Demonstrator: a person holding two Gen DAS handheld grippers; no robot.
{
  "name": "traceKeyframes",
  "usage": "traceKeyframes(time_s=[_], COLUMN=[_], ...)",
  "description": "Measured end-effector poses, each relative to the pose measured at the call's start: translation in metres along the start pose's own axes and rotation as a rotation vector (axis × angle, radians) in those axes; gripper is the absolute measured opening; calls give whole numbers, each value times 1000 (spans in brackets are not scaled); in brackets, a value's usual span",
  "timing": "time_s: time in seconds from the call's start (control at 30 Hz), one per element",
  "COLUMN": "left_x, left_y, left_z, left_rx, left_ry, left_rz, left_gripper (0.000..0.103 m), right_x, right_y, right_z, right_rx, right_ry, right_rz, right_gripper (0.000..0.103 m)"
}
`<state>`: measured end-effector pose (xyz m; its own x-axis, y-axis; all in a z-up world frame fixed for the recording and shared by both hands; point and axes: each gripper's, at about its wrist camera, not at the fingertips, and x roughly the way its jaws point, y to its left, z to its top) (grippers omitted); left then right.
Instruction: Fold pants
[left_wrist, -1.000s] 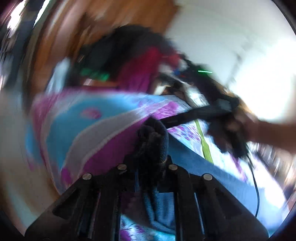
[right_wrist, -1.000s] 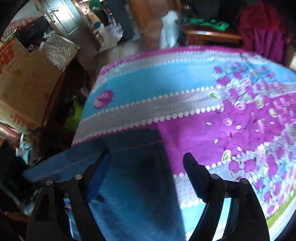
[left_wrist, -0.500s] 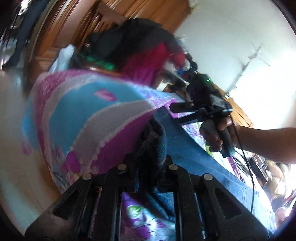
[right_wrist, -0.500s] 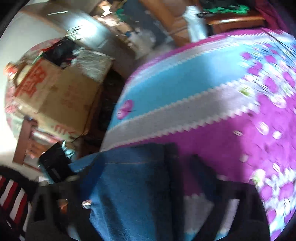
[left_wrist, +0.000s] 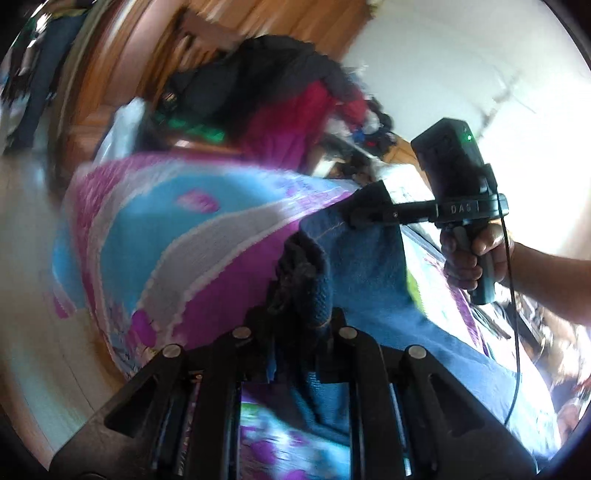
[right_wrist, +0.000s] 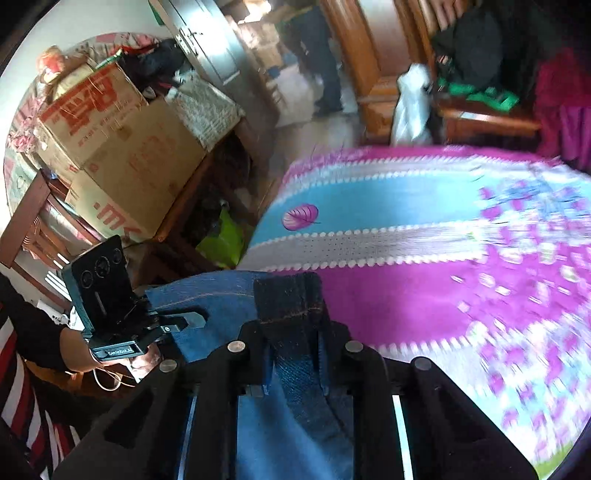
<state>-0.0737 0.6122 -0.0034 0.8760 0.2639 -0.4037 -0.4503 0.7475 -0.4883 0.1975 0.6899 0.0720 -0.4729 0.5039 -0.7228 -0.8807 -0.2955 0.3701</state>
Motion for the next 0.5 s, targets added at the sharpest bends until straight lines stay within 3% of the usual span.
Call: traceKeyframes(time_s=[0.1, 0.2, 0.37, 0.5], left_x=[-17, -29, -30, -14], left_y=[-48, -113, -230, -318], left_z=[7, 2, -40, -96], left_rx=[141, 300, 437, 505], left_ry=[4, 41, 192, 364], left_rz=[-63, -188, -513, -650], left_gripper=[15, 15, 15, 16], right_x=[-58, -121, -214, -253], right_y=[21, 48, 74, 85], right_z=[-30, -81, -204, -291], right_rx=[24, 75, 242, 348], right_ry=[-39, -66, -43, -32], right_rz=[-73, -157, -288, -373], right_gripper=[22, 22, 22, 22])
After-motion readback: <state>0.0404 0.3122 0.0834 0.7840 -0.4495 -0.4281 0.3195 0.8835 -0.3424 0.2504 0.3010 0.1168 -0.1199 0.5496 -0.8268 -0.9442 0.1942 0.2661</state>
